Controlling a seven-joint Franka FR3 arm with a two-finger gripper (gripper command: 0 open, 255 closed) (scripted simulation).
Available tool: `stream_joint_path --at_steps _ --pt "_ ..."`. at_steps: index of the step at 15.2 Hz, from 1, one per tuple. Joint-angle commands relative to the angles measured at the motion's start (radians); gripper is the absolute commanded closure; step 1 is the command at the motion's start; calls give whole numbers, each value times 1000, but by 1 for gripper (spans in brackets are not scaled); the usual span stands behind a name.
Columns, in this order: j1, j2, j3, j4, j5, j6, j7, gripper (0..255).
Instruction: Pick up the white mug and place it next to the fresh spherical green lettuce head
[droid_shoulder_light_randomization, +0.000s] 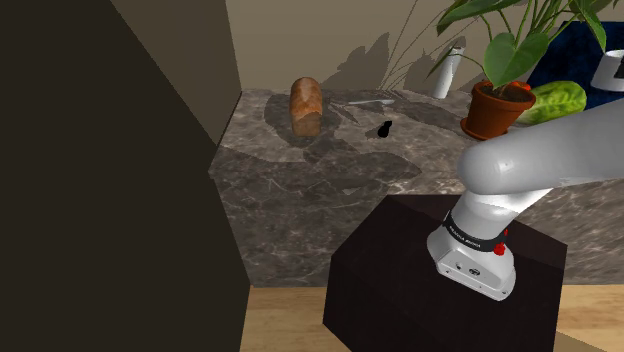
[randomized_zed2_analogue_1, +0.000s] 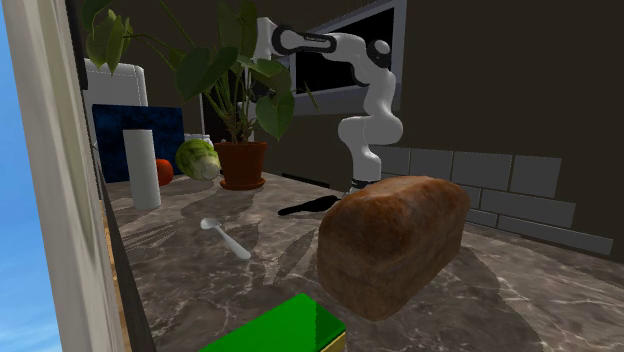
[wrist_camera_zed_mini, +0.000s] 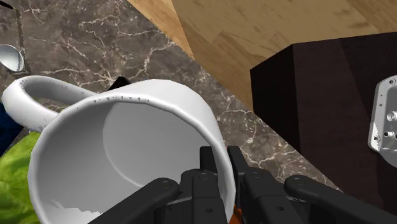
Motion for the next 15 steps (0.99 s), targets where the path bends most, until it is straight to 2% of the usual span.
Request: stream_joint_path --at_steps 1,15 --pt "2 10 -66 40 -23 14 -68 255" --pt "-8 -10 -144 -129 -85 171 -15 255"
